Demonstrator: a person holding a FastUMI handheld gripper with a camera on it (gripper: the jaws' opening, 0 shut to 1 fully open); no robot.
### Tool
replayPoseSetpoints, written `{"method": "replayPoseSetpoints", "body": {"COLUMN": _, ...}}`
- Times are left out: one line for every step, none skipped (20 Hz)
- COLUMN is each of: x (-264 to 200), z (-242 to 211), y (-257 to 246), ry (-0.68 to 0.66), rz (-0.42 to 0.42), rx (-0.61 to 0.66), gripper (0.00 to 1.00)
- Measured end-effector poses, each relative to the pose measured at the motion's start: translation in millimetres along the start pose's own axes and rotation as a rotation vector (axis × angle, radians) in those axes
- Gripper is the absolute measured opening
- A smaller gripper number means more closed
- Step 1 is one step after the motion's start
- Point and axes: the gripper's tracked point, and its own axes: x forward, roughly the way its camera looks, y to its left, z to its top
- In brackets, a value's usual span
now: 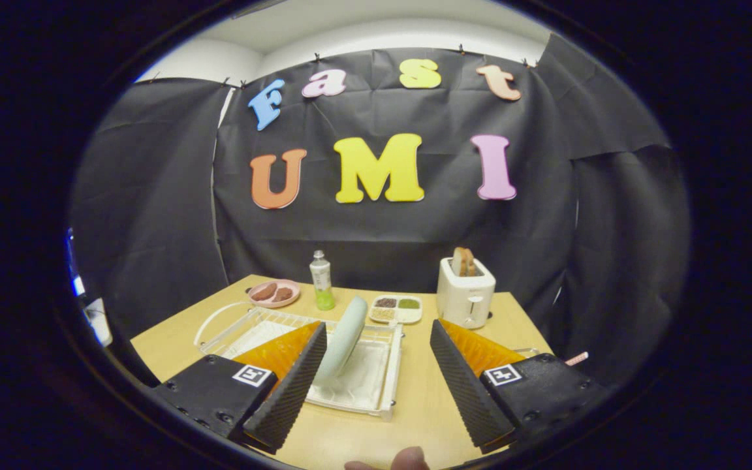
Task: Take the plate from the dish rack, then take the spoon from the basket and place it into the plate.
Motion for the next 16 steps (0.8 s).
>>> {"method": "replayPoseSetpoints", "body": {"x": 10, "z": 6, "y": 5, "ry": 0.042, "rz": 0.017, "rx": 0.01, "gripper": 1.0}}
{"method": "replayPoseSetpoints", "body": {"x": 20, "z": 11, "y": 9, "ry": 0.077, "rz": 0.031, "rx": 0.022, "gripper": 1.0}}
{"method": "replayPoseSetpoints", "body": {"x": 31, "z": 15, "y": 12, "ry": 0.112, "rz": 0.039, "rx": 0.027, "gripper": 1.0}}
{"method": "replayPoseSetpoints", "body": {"x": 44, "z": 16, "y": 16, "ry": 0.152, "rz": 0.045, "rx": 0.038, "gripper": 1.0}}
{"method": "replayPoseSetpoints", "body": {"x": 54, "z": 18, "y": 20, "ry": 0.188, "rz": 0.055, "rx": 0.052, "gripper": 1.0}}
{"method": "replayPoseSetpoints", "body": {"x": 65, "z": 15, "y": 25, "ry": 0.233, "rz": 0.069, "rx": 0.068, "gripper": 1.0}}
{"method": "replayPoseSetpoints", "body": {"x": 75, "z": 9, "y": 31, "ry": 0.281, "rz": 0.081, "rx": 0.09, "gripper": 1.0}}
{"method": "replayPoseSetpoints", "body": {"x": 84, "z": 2, "y": 34, "ry": 0.335, "rz": 0.084, "rx": 0.107, "gripper": 1.0}}
{"method": "replayPoseSetpoints", "body": {"x": 94, "z": -4, "y": 35, "ry": 0.383, "rz": 0.083, "rx": 0.117, "gripper": 1.0}}
{"method": "replayPoseSetpoints", "body": {"x": 102, "z": -10, "y": 35, "ry": 0.421, "rz": 0.075, "rx": 0.125, "gripper": 1.0}}
{"method": "replayPoseSetpoints", "body": {"x": 110, "z": -15, "y": 35, "ry": 0.452, "rz": 0.07, "rx": 0.133, "gripper": 1.0}}
{"method": "replayPoseSetpoints", "body": {"x": 118, "z": -20, "y": 38, "ry": 0.475, "rz": 0.063, "rx": 0.146, "gripper": 1.0}}
{"method": "replayPoseSetpoints", "body": {"x": 126, "z": -25, "y": 39, "ry": 0.492, "rz": 0.055, "rx": 0.155, "gripper": 1.0}}
{"method": "replayPoseSetpoints", "body": {"x": 133, "z": -28, "y": 40, "ry": 0.505, "rz": 0.049, "rx": 0.163, "gripper": 1.0}}
{"method": "replayPoseSetpoints", "body": {"x": 139, "z": -34, "y": 41, "ry": 0.519, "rz": 0.041, "rx": 0.17, "gripper": 1.0}}
{"method": "replayPoseSetpoints", "body": {"x": 144, "z": -39, "y": 43, "ry": 0.537, "rz": 0.038, "rx": 0.179, "gripper": 1.0}}
